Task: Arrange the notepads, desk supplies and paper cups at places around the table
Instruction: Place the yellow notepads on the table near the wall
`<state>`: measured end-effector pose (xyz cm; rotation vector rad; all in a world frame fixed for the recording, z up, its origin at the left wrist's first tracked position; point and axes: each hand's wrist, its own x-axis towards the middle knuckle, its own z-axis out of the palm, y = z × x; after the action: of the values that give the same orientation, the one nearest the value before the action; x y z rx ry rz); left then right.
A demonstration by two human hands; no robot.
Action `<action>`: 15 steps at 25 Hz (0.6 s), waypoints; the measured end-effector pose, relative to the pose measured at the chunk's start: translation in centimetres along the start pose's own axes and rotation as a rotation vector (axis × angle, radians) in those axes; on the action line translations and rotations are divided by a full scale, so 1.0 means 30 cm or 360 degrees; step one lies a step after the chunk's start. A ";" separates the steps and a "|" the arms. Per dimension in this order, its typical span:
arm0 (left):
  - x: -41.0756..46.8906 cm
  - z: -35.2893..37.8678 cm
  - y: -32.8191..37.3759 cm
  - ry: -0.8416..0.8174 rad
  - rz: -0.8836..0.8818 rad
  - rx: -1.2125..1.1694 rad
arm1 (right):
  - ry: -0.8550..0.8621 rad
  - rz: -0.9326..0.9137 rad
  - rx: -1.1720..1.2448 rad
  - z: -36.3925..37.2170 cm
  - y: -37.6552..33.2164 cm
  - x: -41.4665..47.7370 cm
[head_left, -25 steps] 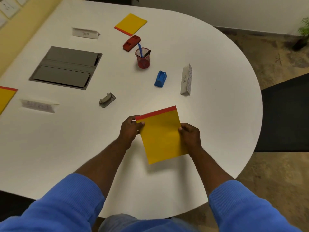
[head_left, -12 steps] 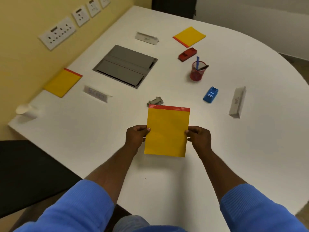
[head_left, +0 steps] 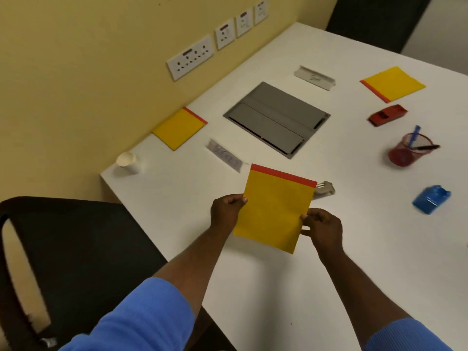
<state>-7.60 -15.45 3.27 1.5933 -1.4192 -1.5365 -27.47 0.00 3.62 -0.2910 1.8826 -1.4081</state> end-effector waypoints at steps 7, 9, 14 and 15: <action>0.264 -0.230 -0.033 0.0094 0.0068 0.0060 | -0.0079 0.0026 -0.0059 0.353 -0.044 0.119; 0.328 -0.275 -0.060 0.0175 0.0108 0.0200 | -0.0046 0.0070 -0.0060 0.428 -0.058 0.158; 0.531 -0.401 -0.151 0.0333 0.0216 0.0731 | 0.0044 0.0126 -0.0085 0.615 -0.125 0.288; 0.574 -0.424 -0.168 0.0327 0.0229 0.0877 | 0.0046 0.0120 -0.0086 0.654 -0.142 0.319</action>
<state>2.67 -33.00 -5.10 1.8371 -1.8910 -0.9084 -21.79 -21.35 1.16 -0.2245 1.9371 -1.3195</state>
